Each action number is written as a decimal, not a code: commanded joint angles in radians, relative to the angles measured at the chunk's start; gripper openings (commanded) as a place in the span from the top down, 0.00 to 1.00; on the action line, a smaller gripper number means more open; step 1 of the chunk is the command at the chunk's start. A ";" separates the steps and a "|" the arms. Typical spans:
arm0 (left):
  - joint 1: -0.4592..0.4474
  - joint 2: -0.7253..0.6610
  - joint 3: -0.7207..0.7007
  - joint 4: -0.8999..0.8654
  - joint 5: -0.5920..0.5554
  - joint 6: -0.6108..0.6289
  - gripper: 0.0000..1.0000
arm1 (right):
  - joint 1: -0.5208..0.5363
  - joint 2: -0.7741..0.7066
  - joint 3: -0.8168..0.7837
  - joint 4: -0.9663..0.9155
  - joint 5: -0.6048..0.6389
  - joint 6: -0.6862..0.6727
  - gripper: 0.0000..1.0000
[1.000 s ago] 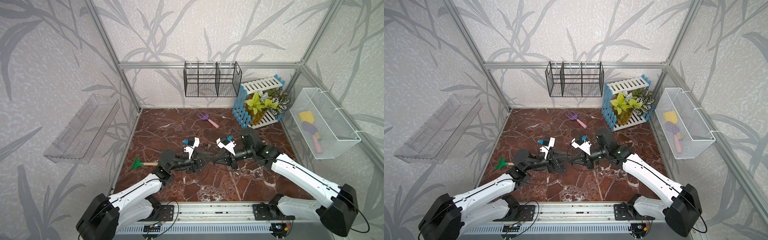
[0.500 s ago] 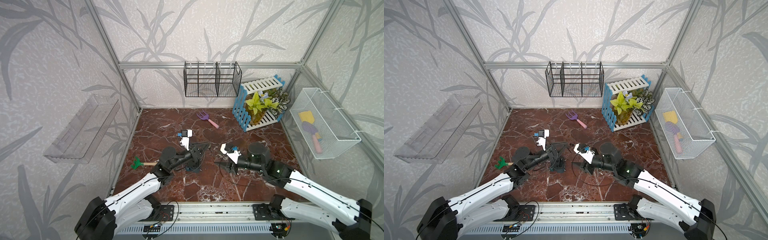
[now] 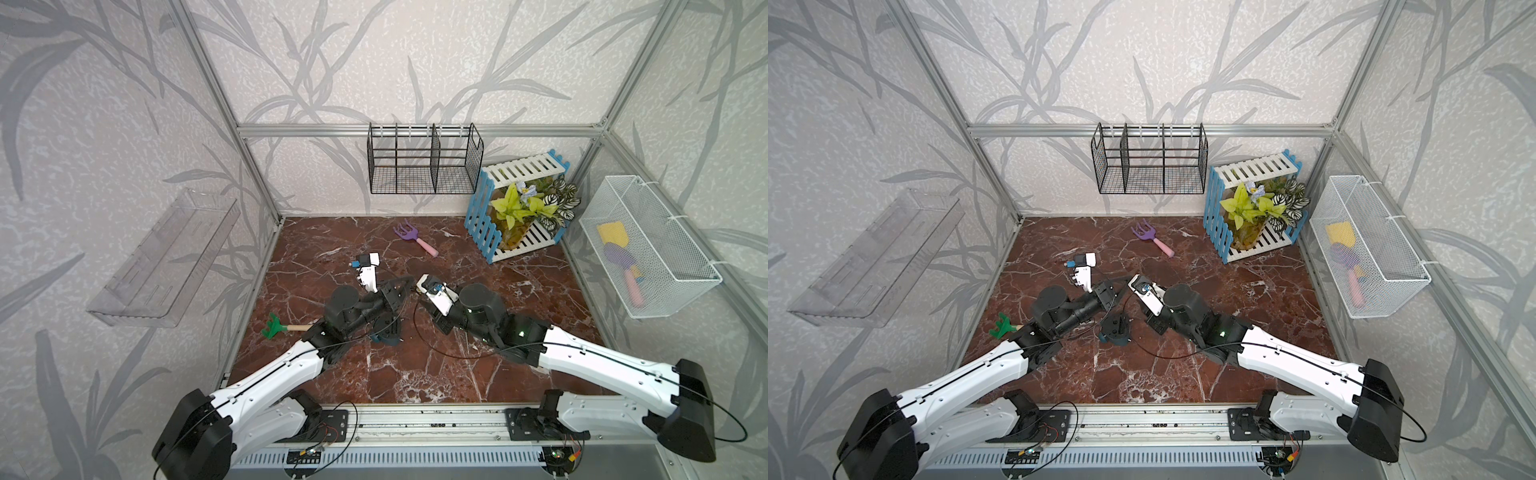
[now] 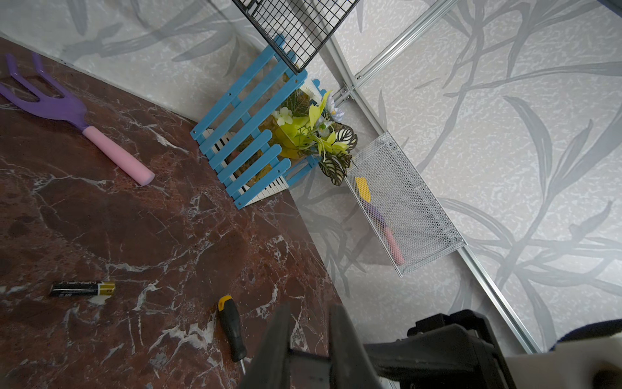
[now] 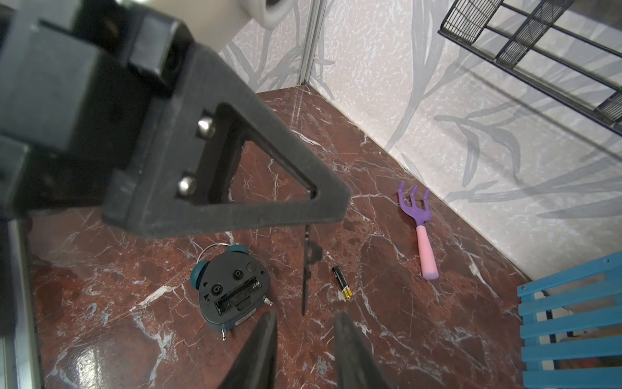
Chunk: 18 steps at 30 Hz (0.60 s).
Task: Remove the battery from the alarm
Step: Pick up the cover from the center of the board.
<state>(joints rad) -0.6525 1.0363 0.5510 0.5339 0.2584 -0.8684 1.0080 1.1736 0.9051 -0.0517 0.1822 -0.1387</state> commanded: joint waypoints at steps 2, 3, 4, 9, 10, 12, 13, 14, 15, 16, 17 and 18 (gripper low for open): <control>-0.002 0.002 0.012 0.012 -0.019 -0.006 0.90 | 0.007 0.030 0.047 0.029 0.004 0.019 0.75; -0.001 0.000 0.010 0.013 -0.020 -0.008 0.90 | 0.007 0.039 0.053 0.024 0.005 0.021 0.77; -0.001 -0.003 0.008 0.012 -0.024 -0.010 0.90 | 0.007 0.047 0.057 0.020 0.006 0.023 0.79; 0.000 -0.012 -0.001 0.009 -0.048 -0.019 0.90 | 0.010 0.084 0.093 -0.011 0.077 0.049 0.87; -0.001 -0.012 0.000 0.012 -0.048 -0.020 0.90 | 0.011 0.088 0.094 -0.011 0.084 0.049 0.87; -0.001 -0.011 0.000 0.012 -0.048 -0.020 0.89 | 0.013 0.094 0.096 -0.002 0.091 0.049 0.91; -0.001 -0.010 0.000 0.012 -0.049 -0.020 0.89 | 0.014 0.096 0.098 -0.003 0.091 0.048 0.93; 0.000 -0.009 -0.001 0.012 -0.051 -0.020 0.90 | 0.015 0.099 0.102 -0.003 0.090 0.046 0.95; -0.001 -0.009 0.000 0.012 -0.052 -0.020 0.89 | 0.016 0.102 0.103 -0.004 0.085 0.043 0.98; -0.001 -0.008 0.000 0.013 -0.054 -0.020 0.89 | 0.018 0.103 0.104 -0.004 0.085 0.043 0.99; -0.001 -0.008 0.000 0.012 -0.057 -0.021 0.88 | 0.018 0.107 0.104 -0.005 0.083 0.044 1.00; 0.000 -0.008 -0.001 0.014 -0.058 -0.023 0.86 | 0.017 0.108 0.104 -0.009 0.081 0.043 1.00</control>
<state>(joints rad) -0.6525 1.0363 0.5507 0.5316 0.2104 -0.8898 1.0203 1.2743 0.9810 -0.0574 0.2440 -0.1009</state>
